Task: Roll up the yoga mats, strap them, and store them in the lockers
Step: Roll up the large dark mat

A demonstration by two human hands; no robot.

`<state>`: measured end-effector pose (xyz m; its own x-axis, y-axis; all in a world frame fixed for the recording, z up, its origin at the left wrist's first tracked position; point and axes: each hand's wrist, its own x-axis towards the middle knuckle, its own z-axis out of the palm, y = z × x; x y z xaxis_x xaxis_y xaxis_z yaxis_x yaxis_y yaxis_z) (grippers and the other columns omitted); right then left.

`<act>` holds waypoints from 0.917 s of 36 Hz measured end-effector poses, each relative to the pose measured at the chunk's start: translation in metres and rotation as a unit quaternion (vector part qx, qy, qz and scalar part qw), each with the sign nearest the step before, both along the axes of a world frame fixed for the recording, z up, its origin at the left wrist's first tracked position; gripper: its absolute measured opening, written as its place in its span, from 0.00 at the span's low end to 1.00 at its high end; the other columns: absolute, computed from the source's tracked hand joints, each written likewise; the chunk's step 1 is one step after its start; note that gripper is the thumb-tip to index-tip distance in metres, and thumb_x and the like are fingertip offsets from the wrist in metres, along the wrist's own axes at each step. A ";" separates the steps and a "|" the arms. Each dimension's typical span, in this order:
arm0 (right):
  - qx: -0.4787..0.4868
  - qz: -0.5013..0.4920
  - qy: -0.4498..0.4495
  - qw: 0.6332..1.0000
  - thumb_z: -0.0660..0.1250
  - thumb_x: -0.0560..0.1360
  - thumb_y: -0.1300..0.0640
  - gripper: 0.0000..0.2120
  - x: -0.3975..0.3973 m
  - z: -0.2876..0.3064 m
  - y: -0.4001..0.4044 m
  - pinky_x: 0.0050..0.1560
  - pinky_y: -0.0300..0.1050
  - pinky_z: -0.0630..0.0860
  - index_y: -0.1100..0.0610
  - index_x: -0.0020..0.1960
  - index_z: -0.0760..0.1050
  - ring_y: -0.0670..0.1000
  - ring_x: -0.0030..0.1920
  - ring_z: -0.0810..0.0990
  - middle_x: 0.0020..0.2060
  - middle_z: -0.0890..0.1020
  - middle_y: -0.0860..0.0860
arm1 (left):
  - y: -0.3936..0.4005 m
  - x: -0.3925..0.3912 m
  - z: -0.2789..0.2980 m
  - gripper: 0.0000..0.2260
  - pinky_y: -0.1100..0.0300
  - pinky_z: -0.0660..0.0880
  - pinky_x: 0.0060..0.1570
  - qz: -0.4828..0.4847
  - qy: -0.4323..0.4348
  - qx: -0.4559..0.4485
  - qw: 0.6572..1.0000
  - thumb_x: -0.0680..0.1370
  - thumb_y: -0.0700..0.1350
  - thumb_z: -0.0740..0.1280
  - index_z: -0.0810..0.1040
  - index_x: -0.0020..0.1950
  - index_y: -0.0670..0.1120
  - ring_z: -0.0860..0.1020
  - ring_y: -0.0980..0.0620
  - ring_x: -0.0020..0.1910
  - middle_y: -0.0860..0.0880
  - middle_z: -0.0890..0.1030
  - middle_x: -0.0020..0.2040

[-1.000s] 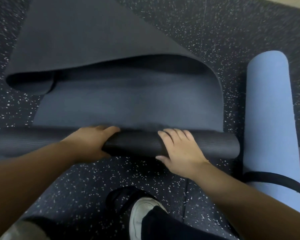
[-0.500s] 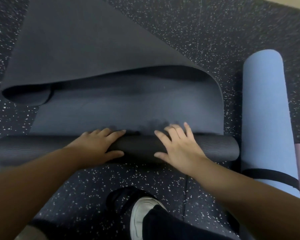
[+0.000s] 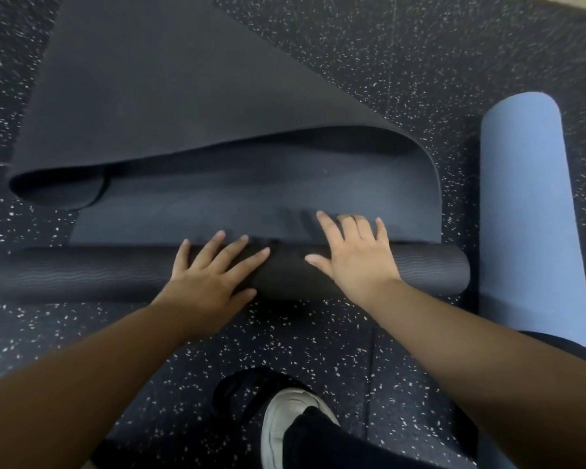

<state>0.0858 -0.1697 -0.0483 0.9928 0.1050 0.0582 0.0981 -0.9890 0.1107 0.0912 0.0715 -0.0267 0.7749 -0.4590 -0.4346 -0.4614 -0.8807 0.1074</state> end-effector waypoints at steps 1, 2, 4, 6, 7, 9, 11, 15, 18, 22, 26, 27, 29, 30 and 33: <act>0.003 -0.002 -0.008 1.000 0.48 0.75 0.37 0.34 0.001 0.000 0.002 0.56 0.67 0.75 0.58 0.69 0.73 0.61 0.53 0.79 0.52 0.80 0.59 | -0.001 0.003 0.001 0.26 0.40 0.38 0.73 0.006 0.007 -0.002 1.000 0.77 0.65 0.43 0.27 0.67 0.68 0.35 0.50 0.77 0.58 0.39 0.79; 0.007 -0.001 -0.022 1.000 0.50 0.76 0.39 0.32 0.002 0.000 0.003 0.55 0.66 0.75 0.59 0.69 0.73 0.61 0.52 0.79 0.51 0.80 0.59 | -0.001 0.007 0.001 0.27 0.40 0.37 0.73 0.011 0.013 -0.002 1.000 0.77 0.66 0.43 0.29 0.69 0.69 0.35 0.50 0.77 0.58 0.39 0.79; 0.022 0.015 -0.056 0.998 0.58 0.76 0.45 0.27 0.004 -0.002 0.007 0.55 0.64 0.76 0.60 0.68 0.73 0.61 0.51 0.80 0.51 0.80 0.59 | -0.002 0.015 0.001 0.27 0.40 0.38 0.73 0.014 0.022 0.001 1.000 0.78 0.66 0.45 0.31 0.71 0.70 0.36 0.50 0.77 0.57 0.40 0.79; 0.032 0.047 -0.083 0.995 0.62 0.74 0.49 0.25 0.004 -0.003 0.010 0.56 0.61 0.77 0.61 0.67 0.74 0.60 0.51 0.80 0.51 0.80 0.59 | -0.004 0.022 0.002 0.27 0.39 0.38 0.73 0.016 0.028 0.005 0.999 0.78 0.67 0.45 0.33 0.71 0.70 0.37 0.49 0.77 0.57 0.41 0.79; 0.034 0.063 -0.092 0.993 0.63 0.74 0.50 0.24 0.004 -0.003 0.011 0.56 0.60 0.77 0.61 0.66 0.74 0.60 0.52 0.80 0.51 0.80 0.58 | -0.005 0.026 0.002 0.27 0.39 0.38 0.73 0.018 0.031 0.006 0.999 0.78 0.67 0.45 0.33 0.72 0.70 0.37 0.49 0.77 0.57 0.41 0.79; 0.043 0.089 -0.099 0.990 0.63 0.74 0.51 0.22 0.001 -0.002 0.013 0.55 0.57 0.77 0.60 0.65 0.75 0.59 0.52 0.80 0.52 0.80 0.57 | -0.007 0.032 0.002 0.27 0.39 0.38 0.72 0.026 0.039 0.012 0.999 0.77 0.68 0.45 0.35 0.72 0.70 0.36 0.48 0.77 0.56 0.42 0.79; 0.061 0.111 -0.102 0.987 0.63 0.75 0.52 0.20 -0.003 -0.001 0.015 0.52 0.53 0.77 0.59 0.64 0.76 0.58 0.52 0.80 0.53 0.80 0.56 | -0.010 0.039 0.003 0.27 0.38 0.38 0.72 0.027 0.037 0.021 0.999 0.77 0.67 0.45 0.36 0.73 0.70 0.36 0.48 0.77 0.55 0.41 0.79; 0.080 0.140 -0.088 0.983 0.67 0.75 0.53 0.18 -0.013 -0.006 0.018 0.55 0.54 0.76 0.55 0.64 0.77 0.57 0.56 0.80 0.57 0.80 0.54 | -0.014 0.050 0.006 0.27 0.39 0.35 0.71 0.033 0.031 0.040 0.998 0.78 0.66 0.45 0.39 0.75 0.68 0.33 0.48 0.76 0.53 0.39 0.79; 0.075 0.142 -0.053 0.986 0.70 0.71 0.51 0.26 -0.016 -0.011 0.011 0.63 0.60 0.72 0.54 0.68 0.74 0.56 0.64 0.77 0.63 0.78 0.54 | -0.011 0.047 0.004 0.28 0.38 0.45 0.72 0.062 -0.031 -0.015 0.998 0.79 0.65 0.48 0.51 0.78 0.60 0.48 0.44 0.77 0.46 0.52 0.78; 0.075 0.158 -0.039 0.984 0.70 0.72 0.51 0.27 -0.011 -0.010 0.004 0.64 0.62 0.70 0.55 0.70 0.73 0.56 0.65 0.76 0.64 0.78 0.55 | 0.011 0.038 0.004 0.21 0.41 0.71 0.45 0.152 -0.268 -0.142 0.941 0.76 0.54 0.59 0.75 0.57 0.37 0.71 0.34 0.49 0.33 0.72 0.54; 0.078 0.156 -0.050 0.983 0.71 0.71 0.51 0.28 -0.008 -0.011 0.004 0.64 0.61 0.71 0.54 0.70 0.73 0.56 0.65 0.77 0.63 0.78 0.55 | 0.035 0.044 0.005 0.17 0.32 0.64 0.56 0.205 -0.314 -0.099 0.922 0.73 0.43 0.65 0.75 0.58 0.35 0.63 0.29 0.65 0.30 0.64 0.68; 0.080 0.156 -0.053 0.983 0.72 0.71 0.51 0.28 -0.009 -0.011 0.004 0.64 0.61 0.70 0.54 0.70 0.73 0.56 0.65 0.77 0.63 0.78 0.55 | 0.040 0.049 0.007 0.18 0.31 0.61 0.59 0.216 -0.312 -0.088 0.921 0.73 0.41 0.67 0.74 0.60 0.35 0.59 0.28 0.69 0.31 0.60 0.72; 0.085 0.153 -0.059 0.983 0.74 0.70 0.51 0.29 -0.011 -0.012 0.005 0.64 0.62 0.70 0.54 0.69 0.74 0.56 0.65 0.77 0.63 0.78 0.55 | 0.048 0.060 0.010 0.23 0.31 0.57 0.63 0.242 -0.302 -0.066 0.920 0.72 0.39 0.69 0.71 0.67 0.37 0.52 0.28 0.74 0.33 0.53 0.77; 0.088 0.152 -0.061 0.982 0.74 0.70 0.52 0.29 -0.013 -0.012 0.006 0.64 0.62 0.70 0.54 0.69 0.74 0.56 0.65 0.77 0.63 0.78 0.55 | 0.052 0.067 0.012 0.26 0.31 0.55 0.65 0.251 -0.299 -0.054 0.919 0.71 0.38 0.71 0.70 0.68 0.38 0.50 0.29 0.74 0.34 0.50 0.77; 0.094 0.151 -0.057 0.982 0.75 0.70 0.53 0.29 -0.016 -0.013 0.006 0.65 0.63 0.69 0.54 0.69 0.73 0.57 0.65 0.76 0.64 0.78 0.55 | 0.054 0.086 0.020 0.26 0.32 0.53 0.67 0.263 -0.257 -0.004 0.930 0.72 0.41 0.70 0.67 0.68 0.37 0.46 0.32 0.76 0.41 0.45 0.79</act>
<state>0.0699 -0.1635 -0.0608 0.9041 0.3699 0.2141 0.3872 -0.9209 -0.0442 0.1772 0.1254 -0.0068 0.9975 0.0406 0.0570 0.0407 -0.9992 -0.0005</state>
